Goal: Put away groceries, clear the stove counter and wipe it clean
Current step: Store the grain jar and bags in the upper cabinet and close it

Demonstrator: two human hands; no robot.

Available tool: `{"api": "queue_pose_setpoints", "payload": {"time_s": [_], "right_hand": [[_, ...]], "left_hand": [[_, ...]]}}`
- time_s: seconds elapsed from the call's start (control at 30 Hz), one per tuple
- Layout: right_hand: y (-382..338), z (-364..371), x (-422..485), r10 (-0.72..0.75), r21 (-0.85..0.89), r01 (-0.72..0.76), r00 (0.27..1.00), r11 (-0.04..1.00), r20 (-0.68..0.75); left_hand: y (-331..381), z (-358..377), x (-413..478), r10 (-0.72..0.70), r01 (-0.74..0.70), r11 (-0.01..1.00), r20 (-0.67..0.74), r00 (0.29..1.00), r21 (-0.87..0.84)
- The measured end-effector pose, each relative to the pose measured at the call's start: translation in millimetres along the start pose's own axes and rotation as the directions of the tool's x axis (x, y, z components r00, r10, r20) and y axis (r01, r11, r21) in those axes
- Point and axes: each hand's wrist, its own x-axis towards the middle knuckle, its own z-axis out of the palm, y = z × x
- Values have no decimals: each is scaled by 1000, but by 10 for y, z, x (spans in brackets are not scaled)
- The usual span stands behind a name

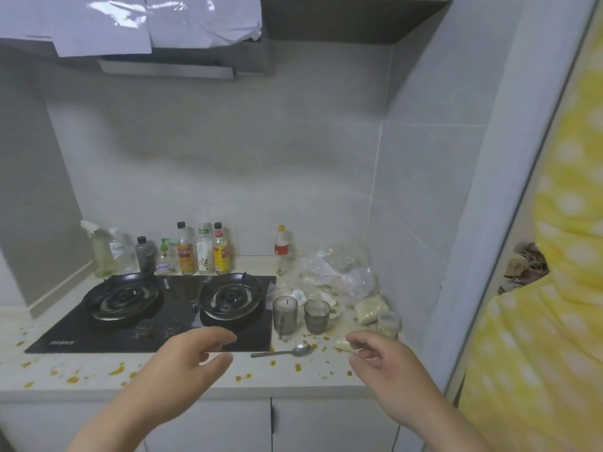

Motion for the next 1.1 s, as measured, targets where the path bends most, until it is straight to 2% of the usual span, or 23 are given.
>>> {"api": "queue_pose_setpoints", "payload": {"time_s": [0.33,0.7,0.93,1.1], "right_hand": [[321,-46,388,67,15,-67,998,998,12],[783,315,1488,197,-45,-195,980,980,38],[1085,415,2129,333,-66,-331,943,941,18],[1269,381,2326,393,-87,-394,919,915,-31]], "left_hand": [[-133,244,553,-27,27,1000,71,997,-12],[-984,472,1711,-116,137,986,191,975,-98],[-1353,692,2573,-67,119,981,303,951,-156],[-1284,993,3004,-2,79,978,372,928,-192]]}}
